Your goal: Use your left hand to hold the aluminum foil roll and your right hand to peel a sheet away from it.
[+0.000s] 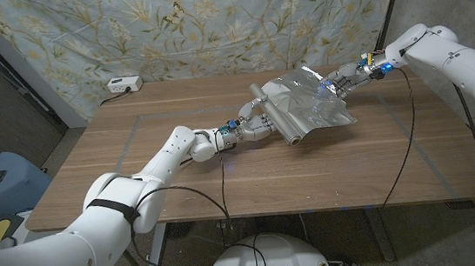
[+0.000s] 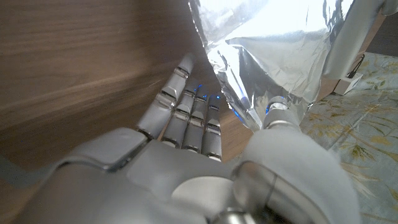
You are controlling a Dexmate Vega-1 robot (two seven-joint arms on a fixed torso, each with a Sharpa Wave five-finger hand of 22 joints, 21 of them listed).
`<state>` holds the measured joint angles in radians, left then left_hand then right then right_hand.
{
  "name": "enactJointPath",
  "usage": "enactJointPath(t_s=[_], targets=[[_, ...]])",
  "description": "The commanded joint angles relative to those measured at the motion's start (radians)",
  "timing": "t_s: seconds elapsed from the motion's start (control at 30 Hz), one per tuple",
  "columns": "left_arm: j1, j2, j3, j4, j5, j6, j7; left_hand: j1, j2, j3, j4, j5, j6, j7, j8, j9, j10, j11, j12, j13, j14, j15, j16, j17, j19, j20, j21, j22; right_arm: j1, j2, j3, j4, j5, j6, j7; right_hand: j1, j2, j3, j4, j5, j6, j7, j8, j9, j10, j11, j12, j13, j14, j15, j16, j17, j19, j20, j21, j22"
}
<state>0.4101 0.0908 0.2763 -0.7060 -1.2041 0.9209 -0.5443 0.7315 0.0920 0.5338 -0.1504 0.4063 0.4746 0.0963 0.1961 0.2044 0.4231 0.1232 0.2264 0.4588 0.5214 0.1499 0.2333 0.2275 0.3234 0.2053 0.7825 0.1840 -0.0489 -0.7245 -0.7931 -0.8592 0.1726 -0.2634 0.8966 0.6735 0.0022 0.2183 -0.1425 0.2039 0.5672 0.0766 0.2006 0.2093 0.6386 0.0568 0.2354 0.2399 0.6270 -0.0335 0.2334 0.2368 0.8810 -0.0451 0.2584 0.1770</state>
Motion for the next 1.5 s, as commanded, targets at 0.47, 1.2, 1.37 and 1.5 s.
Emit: enactJointPath(t_s=[0.47, 1.2, 1.37, 1.5], targets=[[0.011, 0.000, 0.008, -0.002, -0.020, -0.006, 0.007, -0.010, 0.005, 0.005, -0.005, -0.006, 0.004, 0.005, 0.006, 0.002, 0.002, 0.004, 0.007, 0.003, 0.003, -0.002, 0.005, 0.001, 0.010, 0.002, -0.006, 0.002, -0.041, -0.002, -0.013, -0.127, -0.031, -0.072, -0.073, 0.224, 0.057, 0.028, -0.025, 0.007, 0.318, -0.088, 0.086, 0.013, 0.322, -0.117, 0.205, 0.094, 0.338, -0.183, 0.138, 0.033, 0.242, -0.106, 0.078, 0.013], [0.008, -0.008, 0.019, 0.006, -0.013, -0.010, -0.004, -0.012, 0.007, 0.007, -0.004, -0.009, 0.003, 0.003, 0.006, 0.002, 0.002, 0.004, 0.008, 0.002, 0.003, -0.001, 0.006, 0.000, 0.010, 0.002, -0.010, 0.002, -0.072, -0.064, 0.013, -0.258, -0.014, -0.185, -0.117, 0.451, 0.088, 0.081, -0.029, -0.012, 0.511, -0.124, 0.132, 0.014, 0.511, -0.189, 0.308, 0.150, 0.602, -0.204, 0.186, 0.056, 0.366, -0.162, 0.167, 0.025], [0.007, -0.006, 0.021, 0.003, -0.011, -0.009, -0.004, -0.013, 0.009, 0.007, -0.003, -0.009, 0.001, 0.005, 0.005, 0.002, 0.002, 0.004, 0.008, 0.002, 0.001, 0.000, 0.006, 0.000, 0.009, 0.002, -0.012, 0.002, -0.076, -0.077, 0.016, -0.281, -0.014, -0.203, -0.128, 0.460, 0.087, 0.081, -0.028, -0.011, 0.514, -0.122, 0.131, 0.015, 0.515, -0.188, 0.313, 0.157, 0.611, -0.204, 0.186, 0.060, 0.370, -0.162, 0.173, 0.027], [0.000, -0.007, 0.025, 0.014, -0.006, -0.011, -0.013, -0.013, 0.008, 0.007, -0.004, -0.010, 0.002, 0.004, 0.005, 0.002, 0.001, 0.001, 0.008, 0.002, 0.002, -0.001, 0.005, -0.001, 0.010, 0.001, -0.012, 0.002, -0.074, -0.086, 0.018, -0.292, -0.016, -0.217, -0.132, 0.465, 0.087, 0.081, -0.026, -0.011, 0.513, -0.121, 0.130, 0.015, 0.514, -0.186, 0.314, 0.160, 0.615, -0.204, 0.184, 0.062, 0.371, -0.162, 0.177, 0.028]])
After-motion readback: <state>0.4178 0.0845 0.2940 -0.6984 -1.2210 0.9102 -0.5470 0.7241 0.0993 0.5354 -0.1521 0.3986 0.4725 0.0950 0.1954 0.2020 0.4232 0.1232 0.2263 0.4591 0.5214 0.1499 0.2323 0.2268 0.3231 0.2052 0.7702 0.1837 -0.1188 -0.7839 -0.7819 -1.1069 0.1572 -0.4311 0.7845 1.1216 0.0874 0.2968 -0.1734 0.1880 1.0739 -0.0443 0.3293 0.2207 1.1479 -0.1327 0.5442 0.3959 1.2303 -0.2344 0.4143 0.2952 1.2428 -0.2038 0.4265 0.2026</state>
